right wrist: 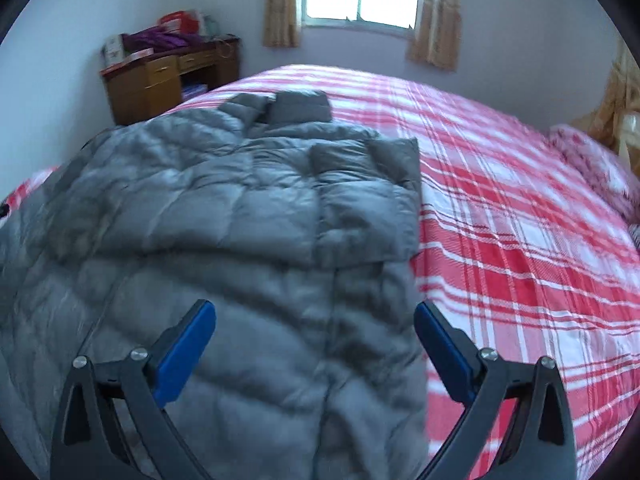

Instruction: Fold large clothes

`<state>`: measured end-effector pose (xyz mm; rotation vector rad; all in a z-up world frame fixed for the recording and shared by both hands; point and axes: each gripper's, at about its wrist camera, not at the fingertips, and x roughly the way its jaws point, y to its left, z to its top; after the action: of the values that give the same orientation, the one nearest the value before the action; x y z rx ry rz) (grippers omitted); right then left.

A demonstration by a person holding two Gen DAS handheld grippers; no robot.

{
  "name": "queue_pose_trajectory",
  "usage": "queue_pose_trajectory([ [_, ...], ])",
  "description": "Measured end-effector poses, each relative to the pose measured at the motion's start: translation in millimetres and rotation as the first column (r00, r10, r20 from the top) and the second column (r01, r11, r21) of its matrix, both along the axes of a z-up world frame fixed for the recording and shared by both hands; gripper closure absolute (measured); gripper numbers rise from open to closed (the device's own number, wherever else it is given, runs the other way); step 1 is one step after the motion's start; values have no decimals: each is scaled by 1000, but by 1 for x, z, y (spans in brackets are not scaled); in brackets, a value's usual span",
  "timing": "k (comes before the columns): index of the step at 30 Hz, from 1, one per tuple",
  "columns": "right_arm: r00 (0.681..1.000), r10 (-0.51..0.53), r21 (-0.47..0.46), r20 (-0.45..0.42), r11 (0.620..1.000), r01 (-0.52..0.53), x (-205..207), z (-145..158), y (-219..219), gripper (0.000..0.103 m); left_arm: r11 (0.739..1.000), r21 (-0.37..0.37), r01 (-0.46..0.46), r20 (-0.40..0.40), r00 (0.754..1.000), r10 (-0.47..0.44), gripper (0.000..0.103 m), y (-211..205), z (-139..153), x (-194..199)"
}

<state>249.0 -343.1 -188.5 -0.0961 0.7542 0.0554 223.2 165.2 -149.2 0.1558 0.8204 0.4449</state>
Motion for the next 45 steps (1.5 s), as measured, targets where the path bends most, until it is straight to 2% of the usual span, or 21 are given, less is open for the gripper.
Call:
queue_pose_trajectory([
  [4,998,49,-20,31,999,-48,-17,2,21,2,991,-132,-19,-41,999,14,1,20,-18,-20],
  [7,996,70,-15,58,997,-69,-26,6,35,2,971,-240,-11,-62,998,-5,1,23,-33,-8],
  [8,995,74,-11,64,997,-74,-29,8,38,2,967,-255,-17,-66,998,0,7,23,-39,-4],
  [9,994,77,-7,73,997,-76,-33,10,40,2,965,-262,-19,-57,998,4,20,24,-42,-2],
  [10,993,77,-4,84,997,-77,-36,13,41,2,955,-296,12,-38,999,-24,52,25,-42,-2],
  [11,992,78,-4,95,997,-78,-40,14,42,2,951,-306,29,-30,999,-40,71,23,-40,1],
  [13,989,75,-6,124,997,-75,-50,20,40,2,972,-232,31,-2,999,-32,86,23,-25,3],
  [15,988,58,-13,144,998,-57,-54,24,34,2,989,-150,-1,51,999,9,87,32,-6,5],
  [17,987,36,-12,157,999,-34,-57,26,27,2,993,-112,-30,97,994,41,87,46,14,10],
  [22,987,-12,30,158,1000,7,-53,26,12,2,999,-33,-19,136,990,24,87,42,42,27],
  [24,987,-17,39,159,999,11,-52,24,10,2,1000,-4,9,162,987,-8,88,26,55,33],
  [26,987,-11,41,159,999,4,-53,23,9,2,998,-9,57,197,979,-54,88,5,73,37],
  [29,988,-9,34,154,999,4,-53,20,9,2,988,30,149,269,951,-151,88,-49,107,39],
  [32,989,-33,54,146,998,25,-51,17,1,2,962,58,265,308,912,-270,88,-109,135,45],
  [35,987,-59,78,148,996,48,-54,17,-9,2,922,94,376,323,864,-386,88,-173,144,49],
  [37,986,-74,87,147,994,62,-56,16,-16,2,888,136,439,322,828,-459,88,-220,139,49],
  [38,986,-80,91,146,994,67,-58,15,-19,2,877,137,460,319,818,-479,88,-237,137,48],
  [40,986,-91,98,140,992,78,-61,12,-25,2,836,108,538,299,784,-543,88,-279,124,49],
  [42,986,-106,103,128,990,93,-62,8,-32,2,814,107,571,283,767,-576,88,-312,110,50],
  [43,986,-112,103,122,990,99,-63,6,-34,2,799,96,593,281,754,-593,85,-328,102,50],
  [45,986,-127,106,109,988,115,-63,4,-42,2,780,125,613,245,743,-623,61,-355,89,46],
])
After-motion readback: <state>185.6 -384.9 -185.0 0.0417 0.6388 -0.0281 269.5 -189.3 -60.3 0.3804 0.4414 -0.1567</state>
